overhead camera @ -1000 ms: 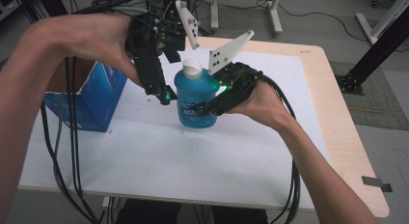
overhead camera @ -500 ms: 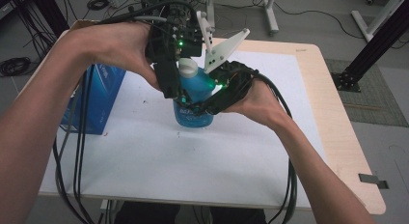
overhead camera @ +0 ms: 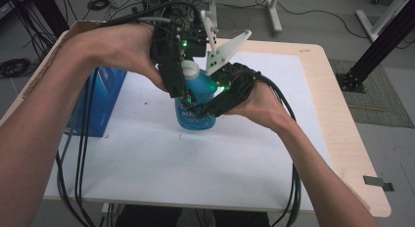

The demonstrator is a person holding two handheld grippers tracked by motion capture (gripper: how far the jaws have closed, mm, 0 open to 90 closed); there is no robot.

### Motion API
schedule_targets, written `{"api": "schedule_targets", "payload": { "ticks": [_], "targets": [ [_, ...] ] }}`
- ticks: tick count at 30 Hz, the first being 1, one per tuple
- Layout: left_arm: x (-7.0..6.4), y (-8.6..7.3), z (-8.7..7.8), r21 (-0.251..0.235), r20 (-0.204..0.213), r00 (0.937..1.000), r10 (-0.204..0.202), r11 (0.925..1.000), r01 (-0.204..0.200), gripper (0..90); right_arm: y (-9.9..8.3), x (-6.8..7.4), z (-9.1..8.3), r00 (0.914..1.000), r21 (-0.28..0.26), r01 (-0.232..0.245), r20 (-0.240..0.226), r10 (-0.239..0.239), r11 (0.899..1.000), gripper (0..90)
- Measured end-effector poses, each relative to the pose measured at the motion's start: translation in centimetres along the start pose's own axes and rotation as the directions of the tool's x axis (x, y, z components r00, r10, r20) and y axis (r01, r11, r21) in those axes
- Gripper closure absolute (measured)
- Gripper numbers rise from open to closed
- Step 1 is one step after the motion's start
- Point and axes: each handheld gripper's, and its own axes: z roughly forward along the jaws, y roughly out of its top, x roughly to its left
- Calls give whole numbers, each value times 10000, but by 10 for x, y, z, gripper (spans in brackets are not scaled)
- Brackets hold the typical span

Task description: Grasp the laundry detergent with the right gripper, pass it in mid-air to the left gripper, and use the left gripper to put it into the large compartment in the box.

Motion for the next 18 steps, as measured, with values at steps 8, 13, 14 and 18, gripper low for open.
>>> {"api": "schedule_targets", "payload": {
  "ticks": [8,13,14,18],
  "targets": [
    [0,1,2,124,82,10000,31,9999,-32,237,-1,1,2,9999,59,-64,-91,64,10000,451],
    [0,1,3,198,76,9999,90,9998,-92,261,-1,2,2,9999,63,-80,-83,80,9999,450],
    [0,1,3,209,63,9999,82,9997,-84,265,-2,2,2,9999,48,-81,-80,82,10000,450],
    [0,2,3,200,87,9999,100,9997,-102,285,-2,2,3,9999,48,-77,-133,77,10000,450]
  ]
}}
